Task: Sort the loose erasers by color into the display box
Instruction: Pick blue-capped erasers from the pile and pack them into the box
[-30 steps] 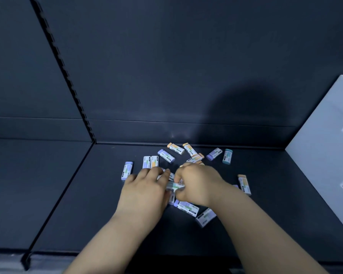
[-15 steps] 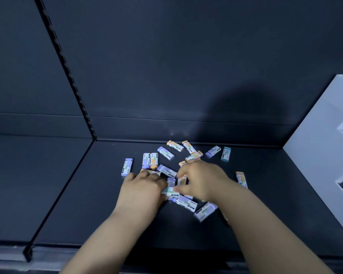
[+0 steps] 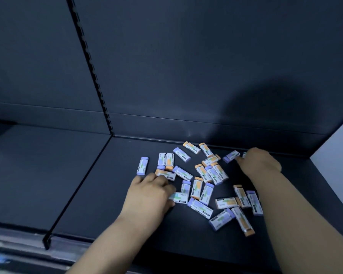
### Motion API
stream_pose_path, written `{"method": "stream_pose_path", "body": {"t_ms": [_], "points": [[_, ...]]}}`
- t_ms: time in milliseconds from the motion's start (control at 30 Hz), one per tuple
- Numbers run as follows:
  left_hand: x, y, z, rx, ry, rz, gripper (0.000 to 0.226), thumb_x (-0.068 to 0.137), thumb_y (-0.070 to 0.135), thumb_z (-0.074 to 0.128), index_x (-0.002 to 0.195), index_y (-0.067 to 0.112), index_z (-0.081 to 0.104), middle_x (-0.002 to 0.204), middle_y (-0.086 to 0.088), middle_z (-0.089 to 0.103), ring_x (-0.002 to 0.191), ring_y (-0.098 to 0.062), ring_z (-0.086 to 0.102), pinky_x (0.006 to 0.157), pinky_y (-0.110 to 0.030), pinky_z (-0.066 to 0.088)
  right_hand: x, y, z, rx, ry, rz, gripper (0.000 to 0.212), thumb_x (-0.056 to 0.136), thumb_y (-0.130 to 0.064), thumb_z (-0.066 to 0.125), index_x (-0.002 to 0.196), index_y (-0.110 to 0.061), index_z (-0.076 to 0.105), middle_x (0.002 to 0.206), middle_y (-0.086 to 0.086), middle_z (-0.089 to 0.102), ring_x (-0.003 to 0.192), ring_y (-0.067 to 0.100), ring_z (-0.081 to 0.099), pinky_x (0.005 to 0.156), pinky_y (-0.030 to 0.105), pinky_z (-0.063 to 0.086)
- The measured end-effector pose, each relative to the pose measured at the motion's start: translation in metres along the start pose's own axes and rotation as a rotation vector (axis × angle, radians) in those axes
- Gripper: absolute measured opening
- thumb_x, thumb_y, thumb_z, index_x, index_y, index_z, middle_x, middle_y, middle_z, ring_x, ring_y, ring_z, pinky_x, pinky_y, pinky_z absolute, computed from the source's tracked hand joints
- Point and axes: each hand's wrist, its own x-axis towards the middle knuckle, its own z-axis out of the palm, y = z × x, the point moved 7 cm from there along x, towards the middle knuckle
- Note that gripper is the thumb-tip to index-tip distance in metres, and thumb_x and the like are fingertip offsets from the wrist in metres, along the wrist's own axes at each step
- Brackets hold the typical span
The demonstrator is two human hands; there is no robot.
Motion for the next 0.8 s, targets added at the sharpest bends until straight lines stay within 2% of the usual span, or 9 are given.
{"method": "stream_pose_path", "body": {"t_ms": [200,400,500,567,600,700,800], "points": [[0.007,-0.004,0.0,0.004,0.001,-0.008,0.038,0.04,0.045,0.088,0.072,0.035,0.071,0.068,0.012,0.062,0.062,-0.015,0.06,0.051,-0.029,0.043,0.007,0.005,0.006,-0.057,-0.017,0.055,0.045,0.09,-0.047,0.051,0.119,-0.012,0.058,0.124,0.013,0.054,0.105,0.029,0.057,0.071,0.031,0.041],[0.01,0.002,0.006,-0.012,-0.012,0.01,0.035,0.042,0.046,0.088,0.071,0.036,0.071,0.069,0.013,0.062,0.067,-0.015,0.061,0.053,-0.03,0.045,0.002,0.008,0.002,-0.033,-0.003,0.006,0.036,0.086,-0.044,0.057,0.106,-0.014,0.062,0.11,0.009,0.061,0.094,0.026,0.06,0.068,0.028,0.043],[0.012,0.006,0.009,-0.027,-0.022,0.02,0.036,0.042,0.047,0.088,0.071,0.036,0.072,0.07,0.013,0.062,0.067,-0.016,0.062,0.053,-0.03,0.044,-0.017,-0.005,-0.004,0.146,0.029,-0.175,0.025,0.083,-0.042,0.059,0.085,-0.018,0.066,0.09,0.005,0.065,0.082,0.024,0.061,0.065,0.028,0.044],[0.014,0.008,0.01,-0.038,-0.027,0.031,0.036,0.042,0.047,0.088,0.072,0.036,0.072,0.07,0.012,0.062,0.068,-0.016,0.062,0.052,-0.03,0.044,-0.044,-0.019,-0.001,0.302,-0.032,-0.359,0.018,0.081,-0.038,0.063,0.073,-0.022,0.063,0.076,-0.004,0.062,0.073,0.019,0.059,0.067,0.03,0.05],[0.014,0.009,0.01,-0.043,-0.029,0.034,0.036,0.042,0.048,0.088,0.072,0.036,0.072,0.069,0.012,0.062,0.068,-0.016,0.062,0.052,-0.03,0.044,-0.061,-0.027,0.001,0.338,-0.082,-0.451,0.014,0.08,-0.037,0.064,0.071,-0.027,0.06,0.076,-0.008,0.058,0.073,0.014,0.058,0.07,0.03,0.05],[0.013,0.011,0.006,-0.055,-0.028,0.044,0.036,0.04,0.049,0.088,0.07,0.037,0.072,0.067,0.013,0.062,0.066,-0.016,0.061,0.051,-0.03,0.044,-0.109,-0.041,0.01,0.203,-0.168,-0.668,0.007,0.082,-0.042,0.062,0.083,-0.036,0.057,0.08,-0.014,0.043,0.073,0.004,0.047,0.064,0.024,0.039],[0.005,0.013,0.002,-0.069,-0.027,0.046,0.038,0.035,0.048,0.089,0.068,0.038,0.072,0.065,0.014,0.06,0.064,-0.015,0.06,0.051,-0.03,0.044,-0.129,-0.04,0.021,0.063,-0.132,-0.722,0.024,0.087,-0.043,0.056,0.108,-0.032,0.058,0.094,-0.013,0.045,0.091,0.009,0.052,0.069,0.025,0.034]]}}
